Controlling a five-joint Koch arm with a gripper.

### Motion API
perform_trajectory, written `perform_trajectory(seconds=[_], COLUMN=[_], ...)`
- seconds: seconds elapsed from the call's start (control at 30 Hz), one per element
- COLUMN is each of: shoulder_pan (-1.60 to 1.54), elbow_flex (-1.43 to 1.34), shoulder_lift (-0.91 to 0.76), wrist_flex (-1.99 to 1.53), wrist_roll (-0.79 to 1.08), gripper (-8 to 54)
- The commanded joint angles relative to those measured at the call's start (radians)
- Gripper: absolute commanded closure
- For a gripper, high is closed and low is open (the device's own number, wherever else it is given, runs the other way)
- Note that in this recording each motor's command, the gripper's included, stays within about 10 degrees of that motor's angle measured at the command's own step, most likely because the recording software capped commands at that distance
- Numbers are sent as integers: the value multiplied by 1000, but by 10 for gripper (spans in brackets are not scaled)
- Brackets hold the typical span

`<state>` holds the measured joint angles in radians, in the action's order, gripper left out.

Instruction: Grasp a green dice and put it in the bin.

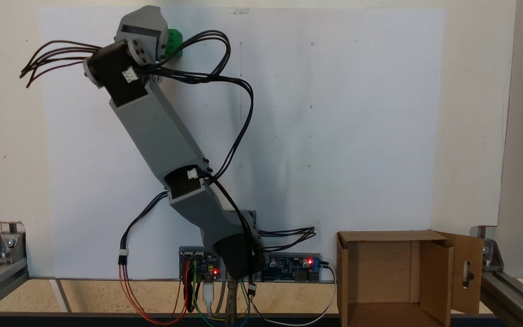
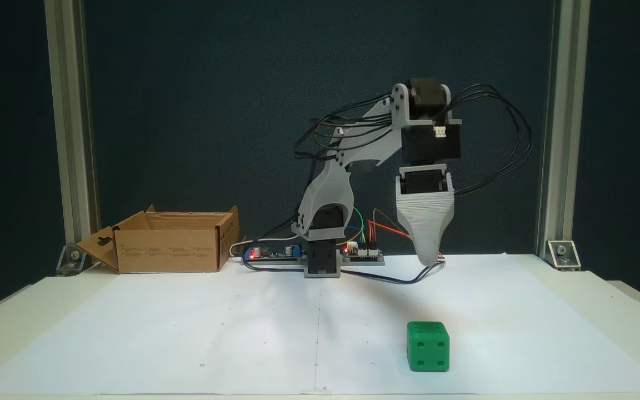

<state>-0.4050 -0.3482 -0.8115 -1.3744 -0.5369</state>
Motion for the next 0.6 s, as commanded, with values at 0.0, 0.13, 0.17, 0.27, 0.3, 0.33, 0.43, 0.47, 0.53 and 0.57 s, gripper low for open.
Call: perform_trajectory(seconds=[0.0, 0.13, 0.17, 0.27, 0.3, 0.33, 0.43, 0.47, 0.53, 0.57], shoulder_pan=[-2, -2, -2, -2, -2, -2, 2, 3, 3, 2], elbow_flex=[78, 97, 98, 112, 114, 114, 114, 114, 114, 114], shoulder_lift=[8, 35, 40, 66, 69, 75, 83, 84, 84, 84], wrist_flex=[-89, -89, -89, -89, -89, -89, -87, -87, -80, -77], wrist_roll=[-64, -63, -63, -63, -63, -63, -63, -63, -63, -63], gripper=[15, 15, 15, 15, 15, 15, 15, 15, 15, 15])
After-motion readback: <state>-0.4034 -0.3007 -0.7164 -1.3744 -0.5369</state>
